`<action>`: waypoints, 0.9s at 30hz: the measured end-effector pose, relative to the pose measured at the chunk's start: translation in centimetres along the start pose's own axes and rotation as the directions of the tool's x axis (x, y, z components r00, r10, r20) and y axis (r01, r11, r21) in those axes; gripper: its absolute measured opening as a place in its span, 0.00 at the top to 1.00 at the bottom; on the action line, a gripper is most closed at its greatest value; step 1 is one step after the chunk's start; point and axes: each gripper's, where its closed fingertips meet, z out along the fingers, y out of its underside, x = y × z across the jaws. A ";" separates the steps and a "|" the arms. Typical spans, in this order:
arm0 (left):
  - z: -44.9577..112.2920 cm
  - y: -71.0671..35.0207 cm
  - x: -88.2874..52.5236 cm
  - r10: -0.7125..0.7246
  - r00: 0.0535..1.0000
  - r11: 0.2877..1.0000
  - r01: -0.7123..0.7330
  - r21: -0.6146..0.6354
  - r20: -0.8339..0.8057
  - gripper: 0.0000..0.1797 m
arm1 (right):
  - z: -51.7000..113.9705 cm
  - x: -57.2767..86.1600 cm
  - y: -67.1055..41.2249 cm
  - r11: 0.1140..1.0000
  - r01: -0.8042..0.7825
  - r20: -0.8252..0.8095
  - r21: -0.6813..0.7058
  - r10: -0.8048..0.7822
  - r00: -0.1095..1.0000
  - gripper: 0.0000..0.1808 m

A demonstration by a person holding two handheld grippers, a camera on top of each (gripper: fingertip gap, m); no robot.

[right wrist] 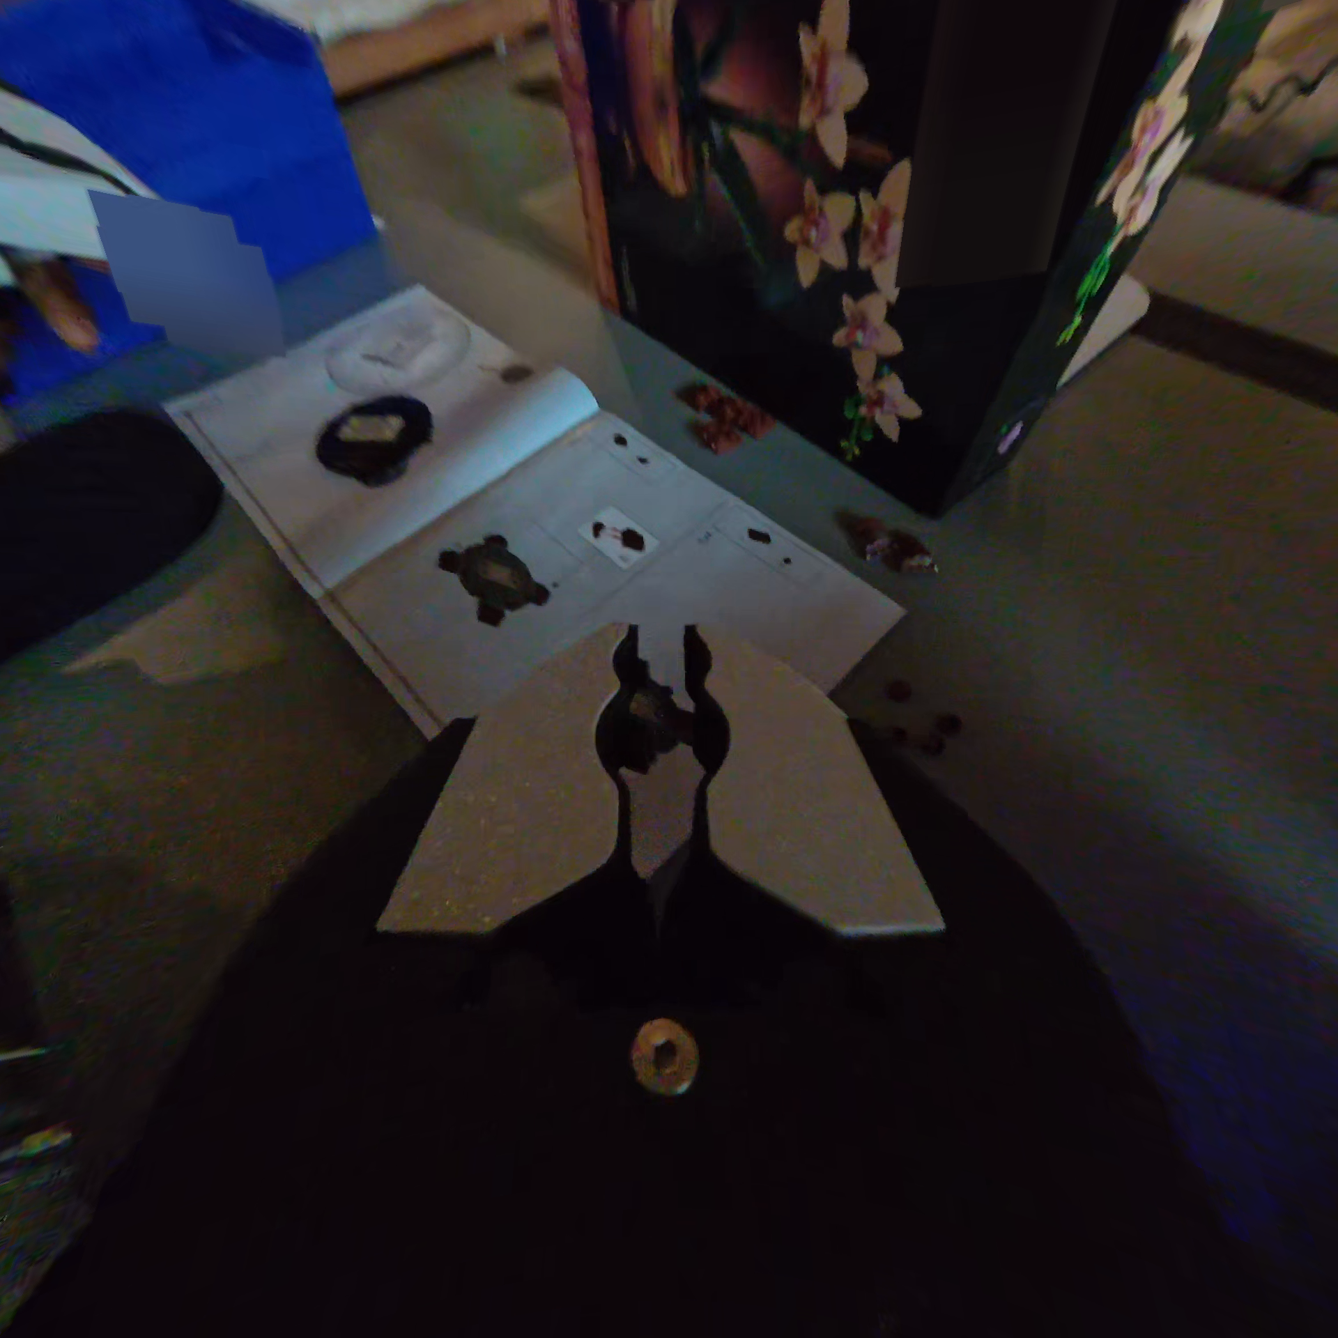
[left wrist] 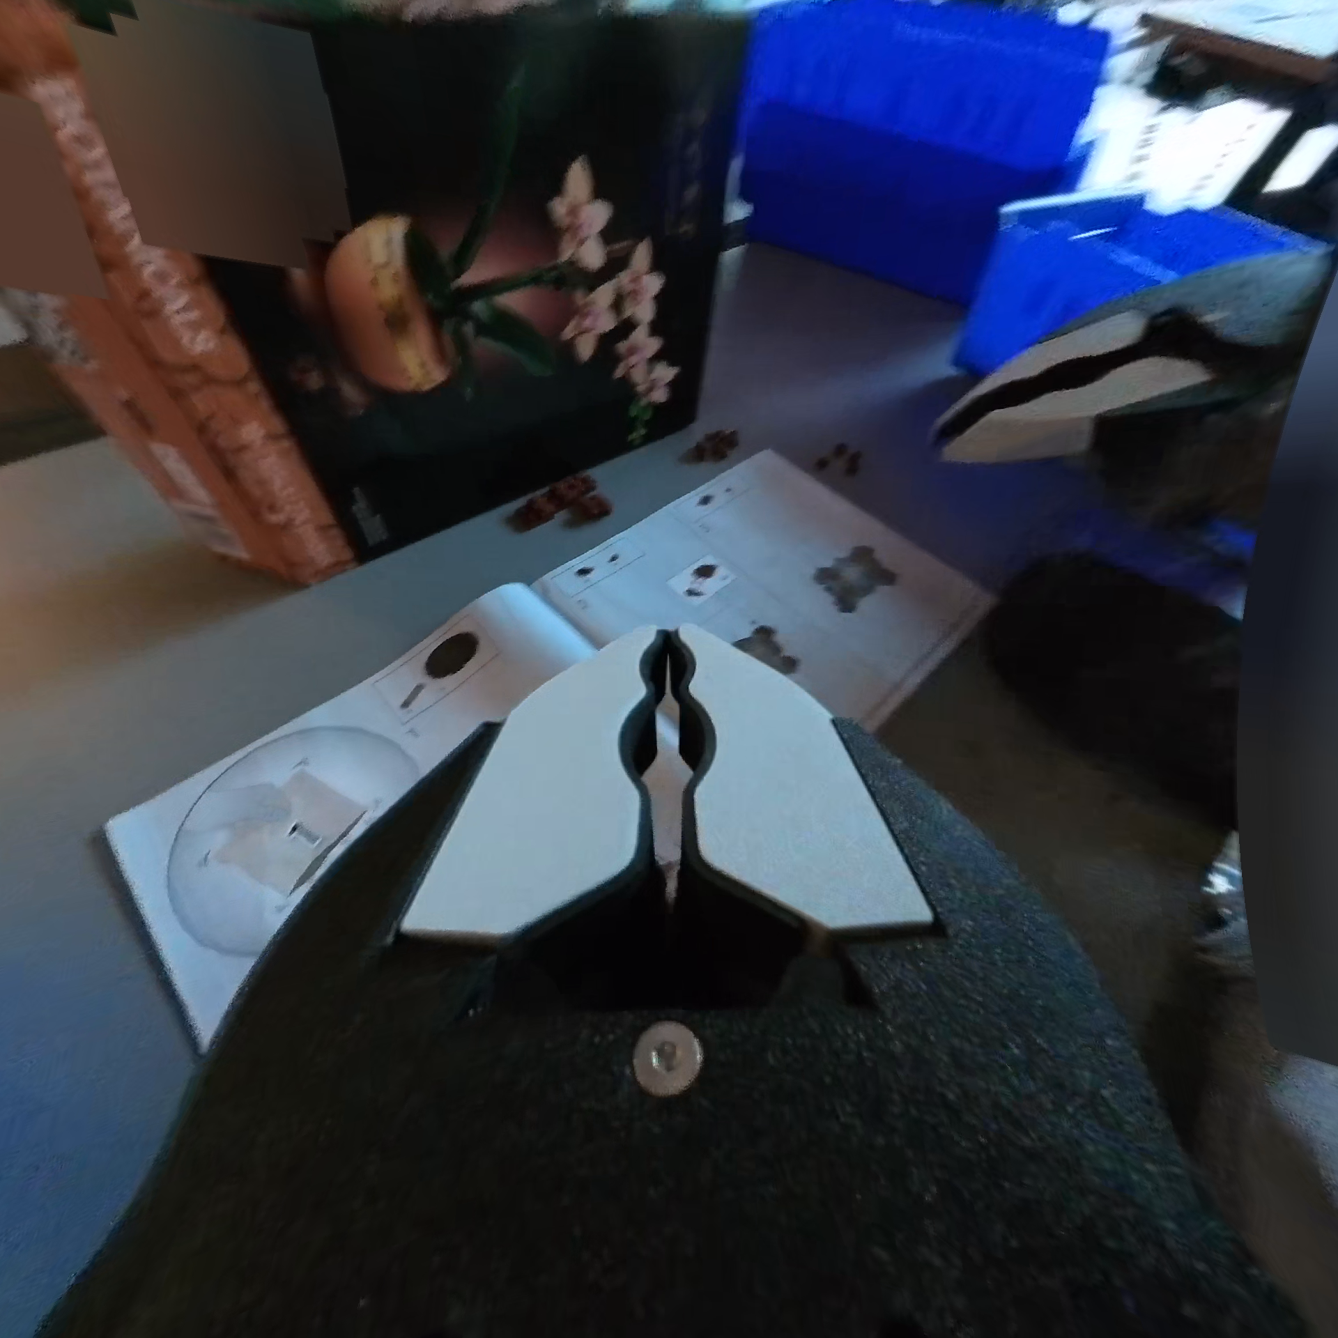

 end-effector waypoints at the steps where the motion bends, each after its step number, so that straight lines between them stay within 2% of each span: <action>1: -0.3 -0.2 0.4 0.012 1.000 1.000 -0.011 0.005 -0.027 0.99 | -0.1 -0.3 -0.3 0.999 -0.006 0.005 0.038 0.006 1.000 0.93; 5: -0.1 -1.1 1.0 0.084 0.994 0.996 -0.082 0.033 -0.072 0.94 | -1.6 -1.2 -2.2 0.986 -0.054 0.030 0.159 0.050 0.998 0.88; 7: 0.2 -1.6 1.3 0.132 0.988 0.991 -0.129 0.043 -0.080 0.94 | -3.0 -2.2 -4.2 0.966 -0.099 0.115 0.238 0.073 0.991 0.86; 9: 0.6 -2.6 1.2 0.174 0.983 0.983 -0.170 0.068 -0.058 0.94 | -4.1 -3.1 -6.3 0.936 -0.196 0.234 0.291 0.129 0.964 0.80; 11: 1.0 -2.7 0.6 0.196 0.980 0.979 -0.195 0.056 -0.019 0.93 | -4.7 -3.1 -7.7 0.915 -0.275 0.312 0.294 0.180 0.933 0.70; 14: 1.0 -2.7 -0.2 0.209 0.977 0.975 -0.212 0.074 0.039 0.85 | -3.6 -2.7 -7.4 0.946 -0.281 0.317 0.161 0.220 0.923 0.40; 18: 1.1 -3.0 0.1 0.157 0.987 0.980 -0.161 0.116 0.044 0.64 | -1.6 -2.3 -6.1 0.987 -0.124 0.154 0.097 0.109 0.982 0.27; 23: 1.5 -3.5 1.1 0.112 0.993 0.984 -0.115 0.136 0.024 0.43 | 0.5 -4.1 -4.7 0.992 0.011 0.095 0.129 -0.023 0.995 0.22; 25: 2.1 -3.7 2.4 0.157 0.988 0.980 -0.155 0.125 -0.005 0.41 | 0.6 -5.0 -5.2 0.984 0.016 0.120 0.179 -0.038 0.992 0.24; 27: 2.8 -3.6 1.7 0.229 0.972 0.967 -0.234 0.104 0.055 0.44 | 1.2 -4.7 -4.8 0.986 0.016 0.097 0.168 -0.033 0.995 0.30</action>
